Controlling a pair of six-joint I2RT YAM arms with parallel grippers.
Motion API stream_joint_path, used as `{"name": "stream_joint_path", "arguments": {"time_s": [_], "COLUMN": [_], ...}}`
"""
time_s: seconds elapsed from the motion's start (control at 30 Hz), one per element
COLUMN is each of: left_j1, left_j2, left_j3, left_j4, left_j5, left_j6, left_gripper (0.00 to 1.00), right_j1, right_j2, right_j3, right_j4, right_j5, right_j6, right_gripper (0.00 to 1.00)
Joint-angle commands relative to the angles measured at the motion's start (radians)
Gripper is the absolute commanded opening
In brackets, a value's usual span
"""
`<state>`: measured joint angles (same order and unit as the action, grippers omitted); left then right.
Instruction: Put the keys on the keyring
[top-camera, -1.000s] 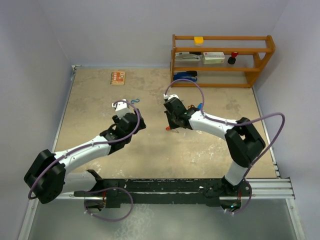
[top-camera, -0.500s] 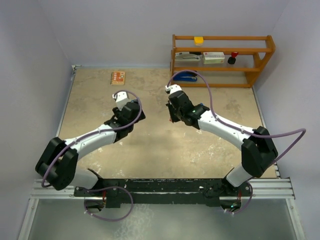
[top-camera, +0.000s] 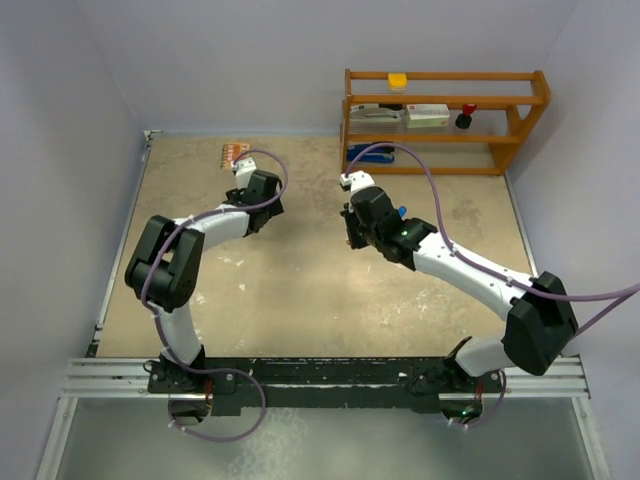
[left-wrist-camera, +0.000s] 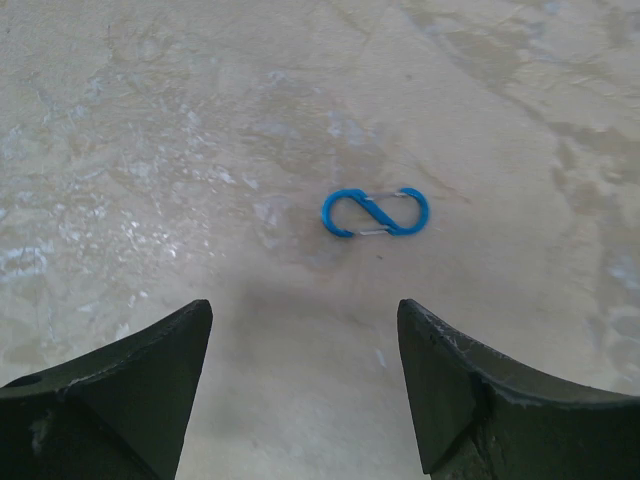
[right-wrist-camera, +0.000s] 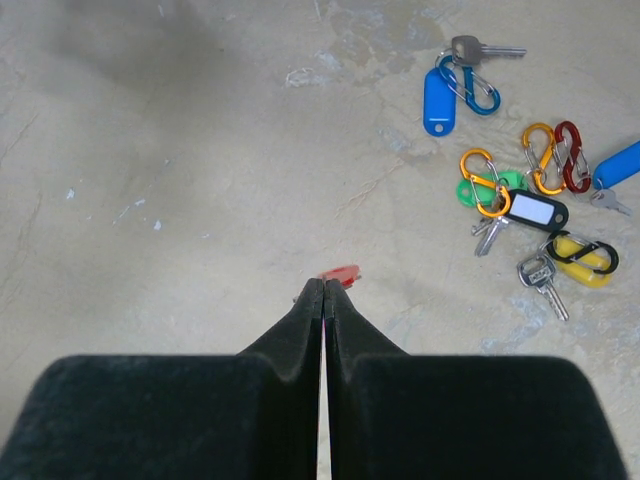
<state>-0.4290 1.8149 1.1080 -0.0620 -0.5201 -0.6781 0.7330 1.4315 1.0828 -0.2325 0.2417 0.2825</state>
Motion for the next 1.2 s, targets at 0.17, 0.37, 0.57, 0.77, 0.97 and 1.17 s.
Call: {"name": "stream_joint_path", "arguments": {"time_s": [0.17, 0.37, 0.57, 0.77, 0.97, 1.17], "left_j1": [0.081, 0.115, 0.148, 0.158, 0.158, 0.157], "left_j2": [0.076, 0.119, 0.181, 0.22, 0.241, 0.227], "left_j3": [0.077, 0.09, 0.129, 0.164, 0.163, 0.09], "left_j4": [0.109, 0.17, 0.178, 0.2, 0.213, 0.248], "left_j5": [0.149, 0.25, 0.297, 0.355, 0.434, 0.488], "left_j6": [0.049, 0.059, 0.068, 0.089, 0.088, 0.069], "left_gripper": [0.72, 0.73, 0.73, 0.72, 0.72, 0.72], "right_j1": [0.003, 0.003, 0.003, 0.002, 0.002, 0.002], "right_j2": [-0.07, -0.08, -0.079, -0.077, -0.077, -0.073], "right_j3": [-0.037, -0.043, -0.043, -0.043, -0.045, -0.049], "right_j4": [0.03, 0.032, 0.03, 0.028, 0.026, 0.033], "right_j5": [-0.013, -0.015, -0.019, -0.018, -0.013, -0.014], "right_j6": [-0.018, -0.012, -0.009, -0.008, -0.006, -0.001], "right_gripper": [0.0, 0.0, 0.0, 0.0, 0.0, 0.0]}}
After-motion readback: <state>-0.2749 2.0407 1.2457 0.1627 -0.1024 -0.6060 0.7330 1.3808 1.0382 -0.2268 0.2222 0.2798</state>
